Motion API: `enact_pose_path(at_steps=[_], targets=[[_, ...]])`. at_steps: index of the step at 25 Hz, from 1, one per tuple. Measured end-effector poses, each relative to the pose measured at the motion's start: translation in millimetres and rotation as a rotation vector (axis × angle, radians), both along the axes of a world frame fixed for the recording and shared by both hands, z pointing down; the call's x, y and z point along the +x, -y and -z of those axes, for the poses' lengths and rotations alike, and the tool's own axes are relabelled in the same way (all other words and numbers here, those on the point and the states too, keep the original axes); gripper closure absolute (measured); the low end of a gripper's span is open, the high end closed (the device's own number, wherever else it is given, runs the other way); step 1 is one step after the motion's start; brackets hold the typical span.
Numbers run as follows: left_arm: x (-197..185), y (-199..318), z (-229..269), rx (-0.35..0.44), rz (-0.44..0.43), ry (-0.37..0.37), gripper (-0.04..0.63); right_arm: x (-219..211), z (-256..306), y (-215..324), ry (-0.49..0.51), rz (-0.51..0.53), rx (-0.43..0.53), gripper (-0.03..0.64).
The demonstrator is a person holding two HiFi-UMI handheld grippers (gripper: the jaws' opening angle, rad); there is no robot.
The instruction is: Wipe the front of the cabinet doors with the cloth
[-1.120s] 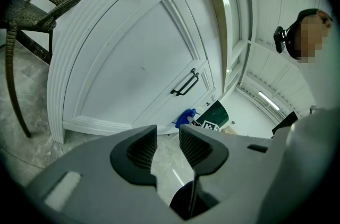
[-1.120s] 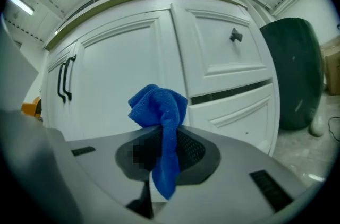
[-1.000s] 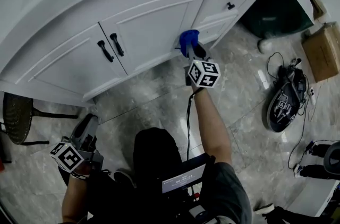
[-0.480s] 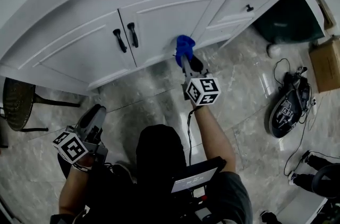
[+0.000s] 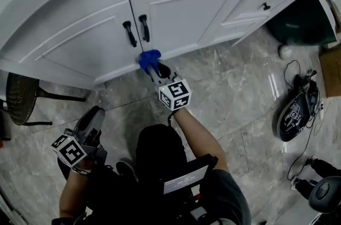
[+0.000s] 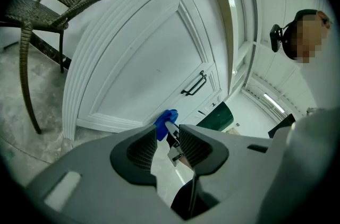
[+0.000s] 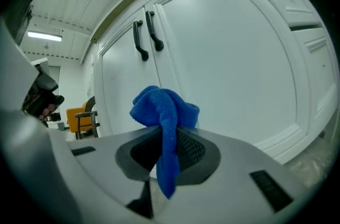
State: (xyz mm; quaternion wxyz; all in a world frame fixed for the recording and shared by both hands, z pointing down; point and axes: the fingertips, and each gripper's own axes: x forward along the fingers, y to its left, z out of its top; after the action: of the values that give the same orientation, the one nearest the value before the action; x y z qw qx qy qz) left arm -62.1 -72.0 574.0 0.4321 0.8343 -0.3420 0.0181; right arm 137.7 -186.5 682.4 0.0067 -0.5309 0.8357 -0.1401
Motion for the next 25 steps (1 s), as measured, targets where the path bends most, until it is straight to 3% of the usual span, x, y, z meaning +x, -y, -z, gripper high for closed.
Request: enact_pose_path(at_steps=[7, 15, 25], targets=[[-6.5, 1.7, -8.1, -0.017, 0.017, 0.009, 0.463, 22.4, -3.1, 14.8, -0.128, -0.008, 0.009, 0.560], [20.8, -0.4, -7.8, -0.019, -0.050, 0.002, 0.463, 132.6, 2.9, 20.6, -0.169, -0.193, -0.004, 0.560], [17.6, -3.6, -18.2, -0.032, -0.050, 0.025, 0.463, 224.2, -3.6, 16.7, -0.217, -0.360, -0.020, 0.560]])
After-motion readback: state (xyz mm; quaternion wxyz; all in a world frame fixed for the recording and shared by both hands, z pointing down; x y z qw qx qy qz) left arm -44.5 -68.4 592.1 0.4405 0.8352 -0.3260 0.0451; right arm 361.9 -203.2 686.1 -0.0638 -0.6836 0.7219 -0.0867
